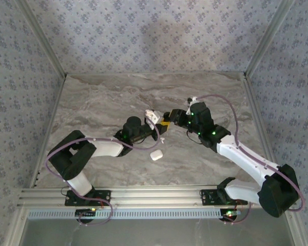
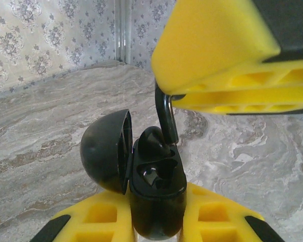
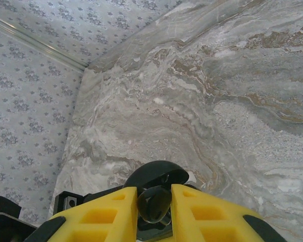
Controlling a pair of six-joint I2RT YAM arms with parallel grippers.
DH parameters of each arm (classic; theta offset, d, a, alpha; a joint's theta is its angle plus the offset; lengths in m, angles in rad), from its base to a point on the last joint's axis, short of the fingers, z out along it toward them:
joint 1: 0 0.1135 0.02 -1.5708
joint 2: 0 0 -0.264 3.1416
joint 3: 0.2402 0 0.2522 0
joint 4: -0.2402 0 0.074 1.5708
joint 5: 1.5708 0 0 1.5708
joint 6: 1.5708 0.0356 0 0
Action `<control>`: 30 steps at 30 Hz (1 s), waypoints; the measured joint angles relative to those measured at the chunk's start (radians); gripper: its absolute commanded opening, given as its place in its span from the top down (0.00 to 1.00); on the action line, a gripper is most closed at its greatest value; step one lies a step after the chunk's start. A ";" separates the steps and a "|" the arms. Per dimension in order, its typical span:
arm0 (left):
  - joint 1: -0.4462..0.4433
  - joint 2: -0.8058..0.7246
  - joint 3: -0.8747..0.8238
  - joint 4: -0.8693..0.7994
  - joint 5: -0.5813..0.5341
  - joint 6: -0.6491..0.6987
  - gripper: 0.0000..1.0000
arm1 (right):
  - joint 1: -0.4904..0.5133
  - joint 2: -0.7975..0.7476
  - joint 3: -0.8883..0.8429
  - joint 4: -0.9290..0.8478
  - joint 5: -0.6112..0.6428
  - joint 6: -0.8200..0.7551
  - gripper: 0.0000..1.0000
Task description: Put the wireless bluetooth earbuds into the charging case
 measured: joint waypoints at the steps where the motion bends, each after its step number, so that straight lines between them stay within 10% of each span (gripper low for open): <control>1: 0.000 0.000 0.001 0.003 -0.002 -0.003 0.88 | 0.003 0.000 0.000 0.001 0.000 0.000 0.76; 30: 0.000 0.000 0.007 0.034 -0.006 -0.030 0.88 | 0.013 0.000 -0.023 0.047 0.000 0.003 0.76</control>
